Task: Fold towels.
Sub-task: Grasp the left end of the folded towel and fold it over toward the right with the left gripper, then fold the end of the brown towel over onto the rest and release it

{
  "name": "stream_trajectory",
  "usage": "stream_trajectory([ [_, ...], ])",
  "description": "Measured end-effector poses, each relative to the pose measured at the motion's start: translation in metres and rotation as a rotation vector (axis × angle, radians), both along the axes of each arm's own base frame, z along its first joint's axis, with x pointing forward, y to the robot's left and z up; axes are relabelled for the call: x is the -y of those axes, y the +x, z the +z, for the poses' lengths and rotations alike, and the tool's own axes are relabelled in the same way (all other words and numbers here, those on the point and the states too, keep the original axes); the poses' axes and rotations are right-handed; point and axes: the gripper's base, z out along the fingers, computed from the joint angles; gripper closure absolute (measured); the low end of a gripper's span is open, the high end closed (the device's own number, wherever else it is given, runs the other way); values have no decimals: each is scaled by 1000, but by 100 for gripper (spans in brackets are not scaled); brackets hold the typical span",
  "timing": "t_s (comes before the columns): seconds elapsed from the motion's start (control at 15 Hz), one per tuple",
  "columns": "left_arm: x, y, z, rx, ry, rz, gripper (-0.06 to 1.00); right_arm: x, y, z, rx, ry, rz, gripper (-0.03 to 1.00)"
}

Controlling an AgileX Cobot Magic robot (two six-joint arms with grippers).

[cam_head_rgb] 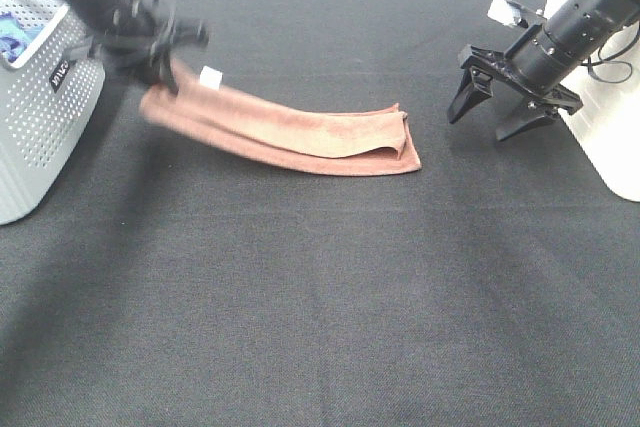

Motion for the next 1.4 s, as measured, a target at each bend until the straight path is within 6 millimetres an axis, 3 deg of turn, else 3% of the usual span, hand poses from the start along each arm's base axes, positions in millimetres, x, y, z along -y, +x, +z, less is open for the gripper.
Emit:
stream_trajectory([
  [0.2,54,-8,15,64,-106,-62,93,-1,0,0,-6,14,-3,25],
  [0.33,83,-12,12,63,-206,-66,93,-1,-1,0,-10,17,-1,25],
  [0.6,125,-5,-35,47,-375,12,93,-2,-4,0,-43,27,14,25],
  [0.87,162,-2,-58,52,-436,-8,92,-3,-5,0,-49,29,18,25],
  [1.0,169,-1,-65,49,-469,11,80,-3,-5,0,-49,30,17,25],
  [1.2,174,1,-66,46,-557,78,41,-4,-4,1,-50,50,10,25],
  [1.27,174,1,-66,46,-557,78,41,-4,-4,1,-50,50,10,25],
  [1.4,178,4,-60,65,-631,132,30,-7,-4,3,-46,81,-1,25],
])
